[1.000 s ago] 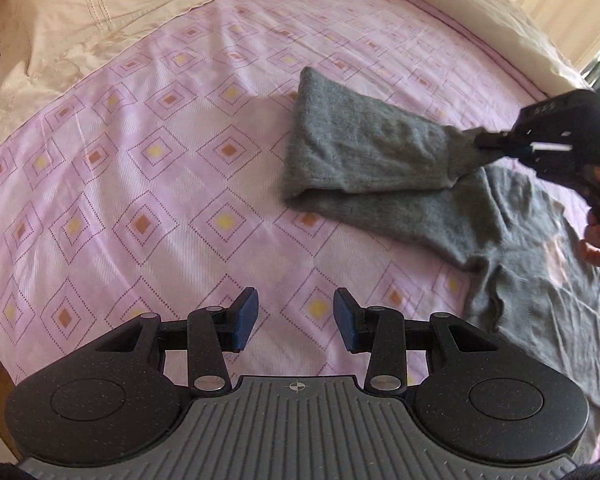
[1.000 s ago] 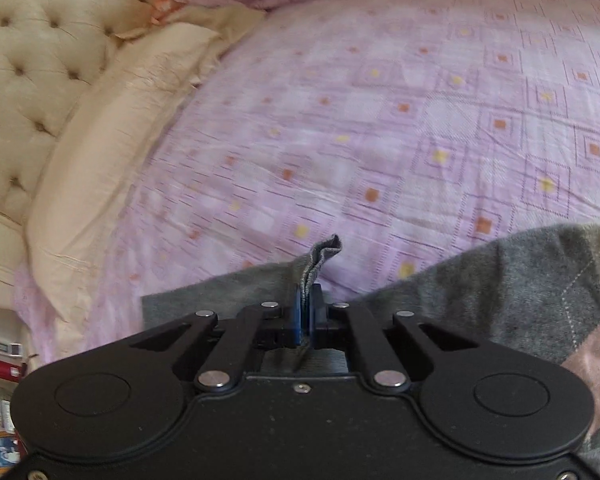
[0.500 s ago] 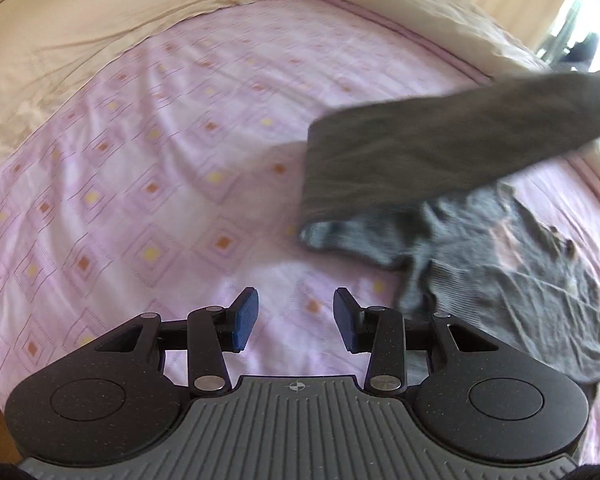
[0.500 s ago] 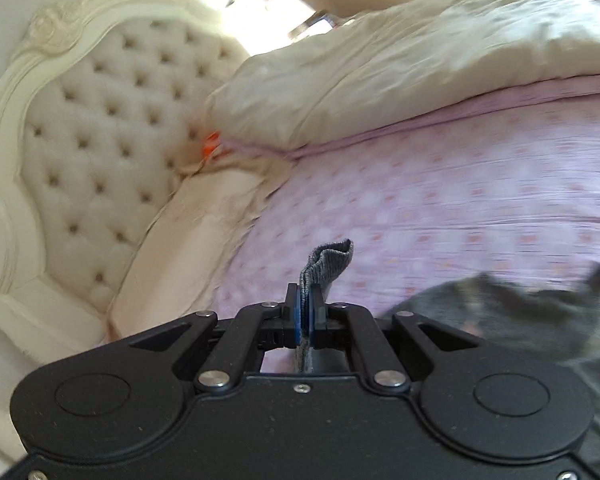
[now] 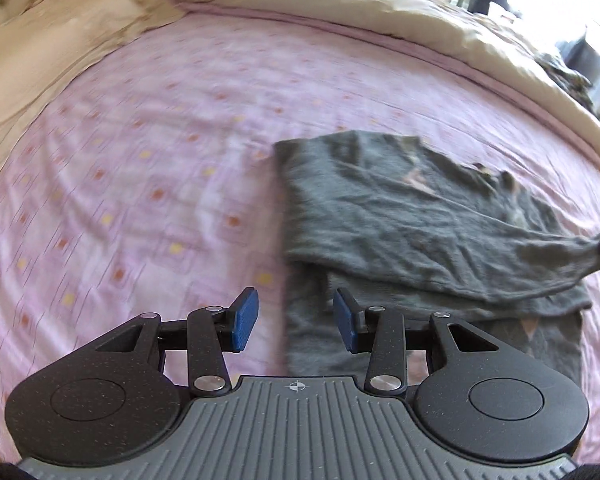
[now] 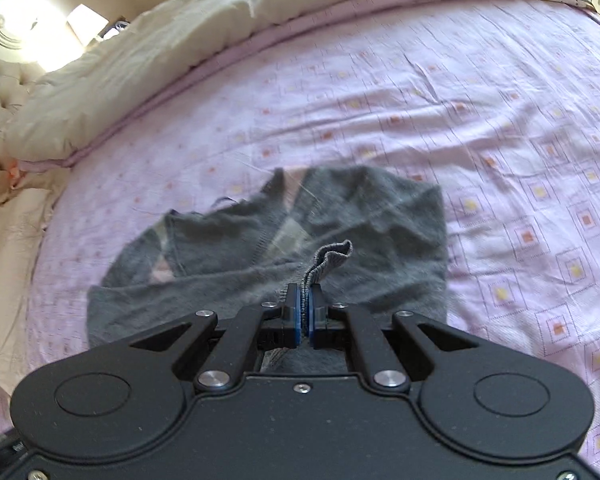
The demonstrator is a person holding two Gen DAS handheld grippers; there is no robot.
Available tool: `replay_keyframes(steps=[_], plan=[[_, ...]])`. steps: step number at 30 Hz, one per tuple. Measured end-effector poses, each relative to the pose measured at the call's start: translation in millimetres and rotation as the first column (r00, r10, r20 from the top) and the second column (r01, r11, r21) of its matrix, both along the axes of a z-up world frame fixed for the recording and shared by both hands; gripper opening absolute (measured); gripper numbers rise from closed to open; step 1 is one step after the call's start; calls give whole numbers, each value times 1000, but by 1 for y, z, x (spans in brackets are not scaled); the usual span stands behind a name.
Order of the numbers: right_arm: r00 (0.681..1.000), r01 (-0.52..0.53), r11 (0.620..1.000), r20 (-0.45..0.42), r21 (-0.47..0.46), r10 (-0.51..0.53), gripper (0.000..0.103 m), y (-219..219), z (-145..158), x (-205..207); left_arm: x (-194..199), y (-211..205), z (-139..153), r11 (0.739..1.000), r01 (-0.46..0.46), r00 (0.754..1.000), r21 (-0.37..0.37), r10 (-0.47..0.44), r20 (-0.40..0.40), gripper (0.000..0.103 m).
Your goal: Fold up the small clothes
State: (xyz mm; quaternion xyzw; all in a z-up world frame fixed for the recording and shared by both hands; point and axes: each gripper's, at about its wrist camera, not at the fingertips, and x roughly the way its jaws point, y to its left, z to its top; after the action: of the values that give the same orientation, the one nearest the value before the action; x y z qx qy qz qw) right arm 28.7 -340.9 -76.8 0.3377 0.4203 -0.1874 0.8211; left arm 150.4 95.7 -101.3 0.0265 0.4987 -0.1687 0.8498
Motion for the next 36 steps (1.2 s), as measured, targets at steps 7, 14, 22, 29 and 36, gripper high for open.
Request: replay_keyframes(steps=[7,14,22,29,36], plan=[[999,-24,999,-50,-44,22,10,1,-16,-18,16,-46,0,991,131,991,14,-131,27,40],[982,-81,992,-176,-98,63,11,-5,-49,-16,40,-82,-22,975,214,977,64,-214,-2,40],[972,-52,995,-234,-89,30,15,-3,-69,-21,66,-76,-66,963,224,972,152,-208,-110,41],[970,-17,996,-243,-85,-4,15,2,-73,-22,69,-58,-54,968,235,970,85,-228,-82,41],[967,14,995,-250,-101,-38,16,6,-73,-19,106,-51,-50,985,130,992,116,-128,-23,42]])
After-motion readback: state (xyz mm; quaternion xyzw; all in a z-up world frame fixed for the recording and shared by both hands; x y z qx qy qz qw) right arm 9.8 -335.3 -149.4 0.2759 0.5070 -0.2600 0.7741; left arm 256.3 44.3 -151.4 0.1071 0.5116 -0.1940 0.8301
